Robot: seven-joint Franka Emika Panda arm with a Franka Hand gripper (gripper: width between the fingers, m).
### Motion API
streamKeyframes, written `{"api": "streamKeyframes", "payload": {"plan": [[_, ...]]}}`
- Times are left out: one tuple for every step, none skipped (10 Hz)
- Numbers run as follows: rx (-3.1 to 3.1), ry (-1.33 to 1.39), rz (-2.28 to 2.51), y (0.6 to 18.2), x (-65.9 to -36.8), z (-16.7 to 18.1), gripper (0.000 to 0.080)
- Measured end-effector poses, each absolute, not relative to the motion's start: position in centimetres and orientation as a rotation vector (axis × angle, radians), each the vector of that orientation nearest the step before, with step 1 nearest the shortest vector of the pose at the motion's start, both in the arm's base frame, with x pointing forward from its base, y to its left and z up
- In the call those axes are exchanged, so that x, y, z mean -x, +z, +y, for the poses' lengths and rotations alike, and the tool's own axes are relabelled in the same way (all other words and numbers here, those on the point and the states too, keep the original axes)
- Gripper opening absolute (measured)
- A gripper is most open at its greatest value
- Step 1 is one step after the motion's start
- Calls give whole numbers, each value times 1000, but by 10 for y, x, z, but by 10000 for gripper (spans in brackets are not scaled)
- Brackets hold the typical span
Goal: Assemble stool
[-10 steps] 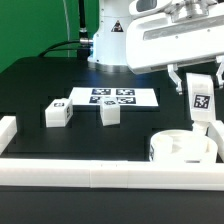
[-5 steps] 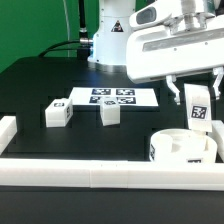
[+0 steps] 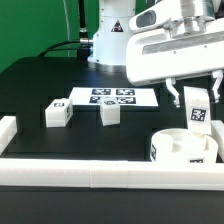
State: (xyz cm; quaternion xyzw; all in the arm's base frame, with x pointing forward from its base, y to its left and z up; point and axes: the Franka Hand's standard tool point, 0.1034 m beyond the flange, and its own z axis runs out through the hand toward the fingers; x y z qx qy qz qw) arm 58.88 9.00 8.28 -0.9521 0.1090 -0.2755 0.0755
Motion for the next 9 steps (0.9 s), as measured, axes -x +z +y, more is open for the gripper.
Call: {"api": "streamKeyframes", "payload": {"plan": [[2855, -826, 327, 83, -589, 90, 328], [2855, -826, 327, 83, -589, 90, 328], [2855, -826, 327, 83, -589, 90, 328], [2855, -826, 328, 83, -589, 90, 328], [2855, -825, 328, 83, -589, 90, 328], [2855, -825, 328, 82, -589, 90, 328], [2856, -824, 327, 83, -589, 90, 328], [2857, -815, 327, 82, -589, 90, 328], [2861, -803, 326, 81, -588, 91, 328]]}}
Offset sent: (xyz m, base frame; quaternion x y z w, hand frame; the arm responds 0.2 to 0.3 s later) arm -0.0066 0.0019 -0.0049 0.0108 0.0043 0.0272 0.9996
